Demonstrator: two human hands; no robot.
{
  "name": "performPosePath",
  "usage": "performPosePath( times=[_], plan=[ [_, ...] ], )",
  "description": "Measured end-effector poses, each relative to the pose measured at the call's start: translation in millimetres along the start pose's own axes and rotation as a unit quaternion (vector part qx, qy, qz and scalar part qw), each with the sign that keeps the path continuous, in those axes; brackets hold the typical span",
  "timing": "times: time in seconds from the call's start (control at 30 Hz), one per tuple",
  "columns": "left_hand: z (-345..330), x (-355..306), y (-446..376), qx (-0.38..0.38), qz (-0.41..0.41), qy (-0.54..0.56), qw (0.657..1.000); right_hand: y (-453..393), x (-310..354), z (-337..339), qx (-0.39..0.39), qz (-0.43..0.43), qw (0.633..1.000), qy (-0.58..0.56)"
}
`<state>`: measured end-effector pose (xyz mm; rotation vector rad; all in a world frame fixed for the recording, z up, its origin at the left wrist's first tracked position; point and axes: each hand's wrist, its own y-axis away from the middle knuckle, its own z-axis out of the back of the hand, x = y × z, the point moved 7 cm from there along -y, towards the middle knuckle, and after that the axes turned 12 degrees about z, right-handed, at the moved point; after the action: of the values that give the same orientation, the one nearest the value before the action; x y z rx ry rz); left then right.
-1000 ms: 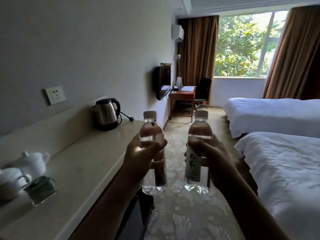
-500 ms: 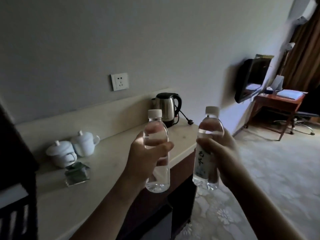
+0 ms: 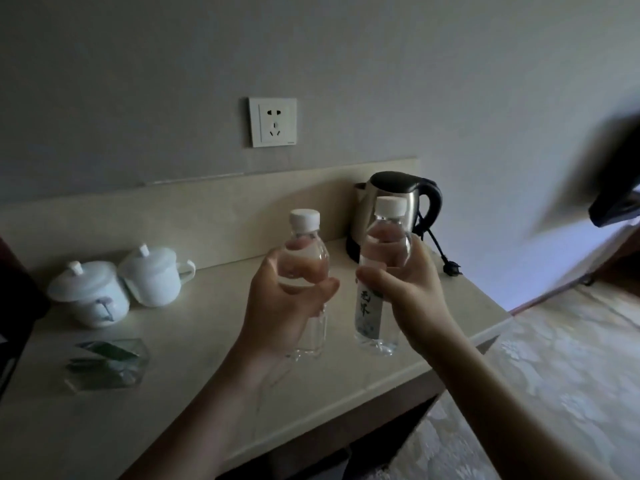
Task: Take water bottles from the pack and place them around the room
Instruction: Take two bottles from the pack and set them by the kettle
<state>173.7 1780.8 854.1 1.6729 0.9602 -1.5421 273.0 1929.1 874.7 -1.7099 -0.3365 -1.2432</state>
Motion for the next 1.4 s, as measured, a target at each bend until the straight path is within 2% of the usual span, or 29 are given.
performPosePath(
  times=[0.4, 0.63, 0.9, 0.97, 1.07, 1.13, 1.23, 1.4],
  plan=[
    [22, 58, -33, -0.151, -0.047, -0.024, 0.987, -32, -106, -38, 0.088, 0.019, 0.996, -0.029],
    [34, 85, -37, -0.188, -0.026, -0.031, 0.981, -24, -138, -49, 0.123, -0.004, 0.992, -0.022],
    [41, 107, -32, -0.221, -0.01, -0.055, 0.974, -14, -154, -41, 0.107, -0.029, 0.994, 0.012],
    [40, 115, -26, -0.254, 0.024, -0.115, 0.96, -8, -165, -39, 0.127, -0.052, 0.99, 0.026],
    [45, 122, -15, -0.334, 0.05, -0.307, 0.89, 1, -174, -34, 0.146, -0.059, 0.984, 0.085],
    [49, 124, -12, -0.349, 0.052, -0.332, 0.875, 1, -173, -28, 0.147, -0.024, 0.976, 0.159],
    [56, 125, -17, -0.345, 0.063, -0.308, 0.885, -4, -177, -18, 0.13, -0.006, 0.97, 0.204],
    [74, 130, -52, -0.301, 0.071, -0.251, 0.917, -24, -194, -13, 0.107, -0.054, 0.975, 0.189]
  ],
)
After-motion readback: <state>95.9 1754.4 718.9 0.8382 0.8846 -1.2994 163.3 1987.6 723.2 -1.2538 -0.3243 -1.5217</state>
